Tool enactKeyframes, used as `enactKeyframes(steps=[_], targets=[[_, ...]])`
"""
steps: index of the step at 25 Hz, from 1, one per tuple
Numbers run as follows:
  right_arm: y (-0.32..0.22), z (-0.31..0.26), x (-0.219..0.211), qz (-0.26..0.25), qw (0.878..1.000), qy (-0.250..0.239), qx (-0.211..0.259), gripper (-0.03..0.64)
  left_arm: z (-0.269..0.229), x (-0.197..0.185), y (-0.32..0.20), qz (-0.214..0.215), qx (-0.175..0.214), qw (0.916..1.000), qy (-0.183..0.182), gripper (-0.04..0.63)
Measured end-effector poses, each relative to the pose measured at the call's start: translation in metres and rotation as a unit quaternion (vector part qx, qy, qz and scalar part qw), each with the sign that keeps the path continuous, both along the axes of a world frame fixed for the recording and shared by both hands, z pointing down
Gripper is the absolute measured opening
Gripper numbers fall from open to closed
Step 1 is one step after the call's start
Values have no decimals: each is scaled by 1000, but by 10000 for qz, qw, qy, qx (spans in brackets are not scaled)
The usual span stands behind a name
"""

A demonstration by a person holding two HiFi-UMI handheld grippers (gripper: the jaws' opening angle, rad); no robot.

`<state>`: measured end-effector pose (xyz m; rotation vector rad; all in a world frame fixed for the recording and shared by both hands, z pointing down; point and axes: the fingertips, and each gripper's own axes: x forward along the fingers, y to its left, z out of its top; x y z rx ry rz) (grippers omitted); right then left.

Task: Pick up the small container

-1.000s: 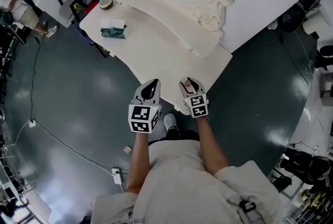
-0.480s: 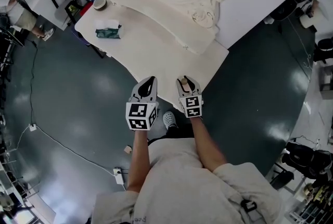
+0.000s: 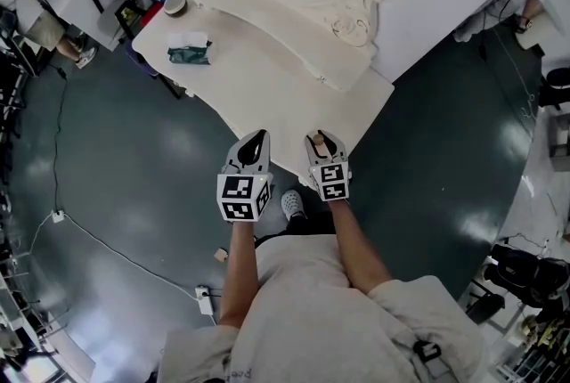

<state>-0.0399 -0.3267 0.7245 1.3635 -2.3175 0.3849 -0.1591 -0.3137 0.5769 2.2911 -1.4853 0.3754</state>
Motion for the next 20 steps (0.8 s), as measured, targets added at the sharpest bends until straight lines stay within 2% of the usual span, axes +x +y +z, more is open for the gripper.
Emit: enactKeyframes(steps=[6,13,20], targets=[[-1,-11,3,-3,9999,23,102,138,-4,-1,2,-10,54,10000,-6,28],[-2,-41,-4,-121,9991,-401,120,138,-11,-8,4,-120,128,9998,22,28],[-4,-86,-2,-194,9983,-514,195,138,-16,-27,2,-513,143,9984,167,28]])
